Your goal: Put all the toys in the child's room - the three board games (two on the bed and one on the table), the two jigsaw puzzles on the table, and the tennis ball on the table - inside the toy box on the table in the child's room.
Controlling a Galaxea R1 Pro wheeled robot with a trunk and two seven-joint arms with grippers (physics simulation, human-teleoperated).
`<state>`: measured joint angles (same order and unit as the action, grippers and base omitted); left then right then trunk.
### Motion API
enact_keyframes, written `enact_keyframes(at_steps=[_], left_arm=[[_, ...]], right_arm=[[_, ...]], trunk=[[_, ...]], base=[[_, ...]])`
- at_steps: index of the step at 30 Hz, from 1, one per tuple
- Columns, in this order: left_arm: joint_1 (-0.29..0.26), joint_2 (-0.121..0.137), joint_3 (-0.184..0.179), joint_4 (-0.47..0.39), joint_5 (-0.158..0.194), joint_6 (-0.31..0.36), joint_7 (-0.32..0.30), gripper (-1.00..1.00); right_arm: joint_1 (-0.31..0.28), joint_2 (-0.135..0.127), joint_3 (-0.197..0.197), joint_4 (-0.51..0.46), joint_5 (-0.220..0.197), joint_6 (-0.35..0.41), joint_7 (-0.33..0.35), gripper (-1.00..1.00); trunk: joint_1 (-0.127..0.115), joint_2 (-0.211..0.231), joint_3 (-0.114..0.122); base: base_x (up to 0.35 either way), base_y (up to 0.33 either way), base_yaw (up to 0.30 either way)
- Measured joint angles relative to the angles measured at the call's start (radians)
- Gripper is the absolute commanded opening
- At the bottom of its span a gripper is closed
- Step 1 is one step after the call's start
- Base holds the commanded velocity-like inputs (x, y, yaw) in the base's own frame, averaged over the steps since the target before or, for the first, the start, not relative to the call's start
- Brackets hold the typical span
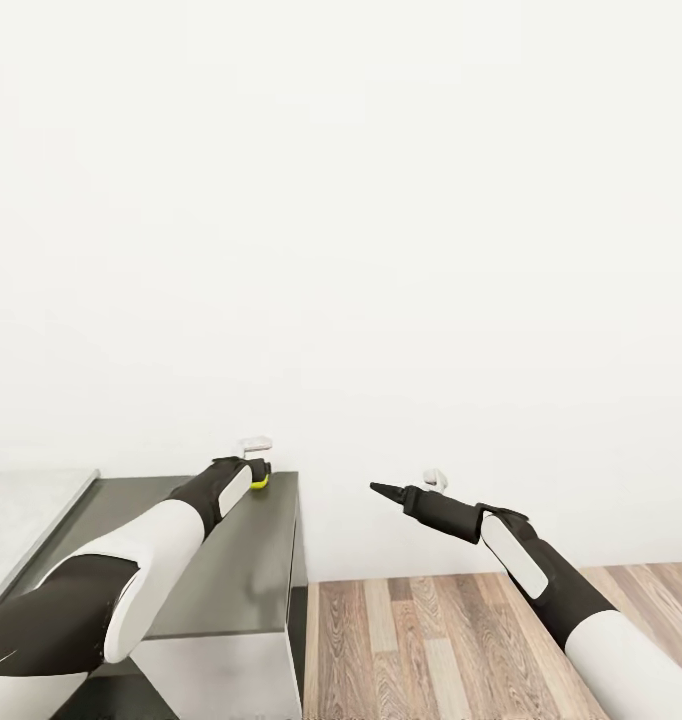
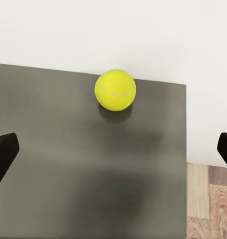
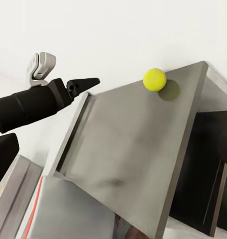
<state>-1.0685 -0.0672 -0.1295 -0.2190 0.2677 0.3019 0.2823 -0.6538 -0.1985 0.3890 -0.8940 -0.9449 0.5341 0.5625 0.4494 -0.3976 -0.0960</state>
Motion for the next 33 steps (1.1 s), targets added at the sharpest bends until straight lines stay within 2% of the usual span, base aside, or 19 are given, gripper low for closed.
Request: enact_keyframes(at_steps=[18,24,28,33], left_arm=[[0.0,-0.002,-0.001,0.0,-0.001,-0.01,0.021,1.0],[0.0,-0.02,-0.002,0.0,-0.002,-0.012,0.041,1.0],[0.001,-0.036,-0.003,0.0,-0.002,-0.02,0.087,1.0],[0.002,-0.04,-0.003,0.0,-0.001,-0.042,0.113,1.0]], right_arm=[[0.0,0.0,0.001,0.0,0.0,-0.003,-0.001,1.0],[0.0,0.0,0.0,0.0,0.0,-0.003,-0.001,1.0],[0.0,0.0,0.0,0.0,0.0,-0.003,-0.001,1.0],[0.0,0.0,0.0,0.0,0.0,-0.003,0.0,1.0]], trunk=[[0.0,0.0,-0.03],[0.0,0.0,-0.04],[0.0,0.0,-0.046],[0.0,0.0,-0.055]], base=[[0.0,0.0,0.0],[0.0,0.0,0.0],[0.0,0.0,0.0],[0.0,0.0,0.0]])
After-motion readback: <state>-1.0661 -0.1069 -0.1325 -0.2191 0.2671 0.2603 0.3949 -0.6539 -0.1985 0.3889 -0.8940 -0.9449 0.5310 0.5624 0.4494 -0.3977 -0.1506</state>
